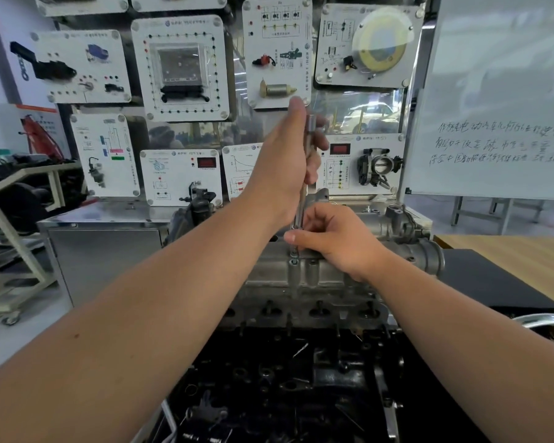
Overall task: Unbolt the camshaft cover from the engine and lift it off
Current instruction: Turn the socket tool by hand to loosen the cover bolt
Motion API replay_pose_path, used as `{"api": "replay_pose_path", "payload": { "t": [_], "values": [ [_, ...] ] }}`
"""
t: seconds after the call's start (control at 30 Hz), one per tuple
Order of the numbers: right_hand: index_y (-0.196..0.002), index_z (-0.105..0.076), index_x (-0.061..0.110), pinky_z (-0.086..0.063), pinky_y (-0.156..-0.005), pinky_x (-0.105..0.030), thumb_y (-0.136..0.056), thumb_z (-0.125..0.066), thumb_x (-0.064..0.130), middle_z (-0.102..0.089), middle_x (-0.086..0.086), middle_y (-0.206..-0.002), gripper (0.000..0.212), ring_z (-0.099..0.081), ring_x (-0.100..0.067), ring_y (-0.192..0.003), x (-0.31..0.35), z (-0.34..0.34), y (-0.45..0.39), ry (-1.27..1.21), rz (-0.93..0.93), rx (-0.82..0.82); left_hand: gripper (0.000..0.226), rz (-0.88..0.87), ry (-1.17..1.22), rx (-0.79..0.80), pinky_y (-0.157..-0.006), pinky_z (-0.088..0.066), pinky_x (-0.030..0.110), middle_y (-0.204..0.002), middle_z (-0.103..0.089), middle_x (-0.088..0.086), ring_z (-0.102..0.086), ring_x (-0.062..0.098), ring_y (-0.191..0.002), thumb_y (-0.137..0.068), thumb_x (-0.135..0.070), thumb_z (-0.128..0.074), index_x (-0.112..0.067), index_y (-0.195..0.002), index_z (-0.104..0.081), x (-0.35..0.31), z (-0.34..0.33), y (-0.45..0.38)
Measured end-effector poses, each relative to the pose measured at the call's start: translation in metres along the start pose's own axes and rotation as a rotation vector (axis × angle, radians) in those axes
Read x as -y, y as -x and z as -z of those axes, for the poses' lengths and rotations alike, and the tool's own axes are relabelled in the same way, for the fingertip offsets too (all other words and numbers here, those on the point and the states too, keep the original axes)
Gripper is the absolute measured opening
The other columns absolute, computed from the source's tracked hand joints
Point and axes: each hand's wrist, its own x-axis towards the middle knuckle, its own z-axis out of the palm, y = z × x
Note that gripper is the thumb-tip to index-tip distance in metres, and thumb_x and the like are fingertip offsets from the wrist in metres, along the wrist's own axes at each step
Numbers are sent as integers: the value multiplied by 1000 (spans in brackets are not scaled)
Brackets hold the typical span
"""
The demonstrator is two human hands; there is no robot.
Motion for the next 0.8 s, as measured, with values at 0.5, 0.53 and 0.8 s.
{"api": "replay_pose_path", "payload": {
  "t": [0.5, 0.53, 0.8],
  "values": [
    [-76, -67, 7, -52, -67, -36, -80, -85, 22, -67, -13, -72, 24, -60, -20, -65, -2, 1, -1, -34, -14, -33, 37, 83, 116, 40, -43, -32, 21, -68, -64, -6, -38, 6, -44, -111, -41, -35, -16, -105, -62, 2, 6, -1],
    [-78, -68, 5, -51, -68, -35, -82, -83, 21, -67, -14, -72, 23, -58, -21, -65, -1, 1, 0, -38, -21, -23, 40, 93, 123, 50, -44, -33, 21, -68, -64, -6, -39, 6, -45, -112, -41, -34, -16, -105, -64, 2, 7, -2],
    [-87, -79, 25, -55, -77, -38, -78, -78, 46, -70, -12, -75, 22, -61, -18, -70, 3, 0, 4, -27, -5, 88, 15, 34, 90, -36, -45, -38, 21, -70, -64, -10, -44, 7, -48, -107, -28, -53, -20, -96, -57, 3, 10, -2]
  ]
}}
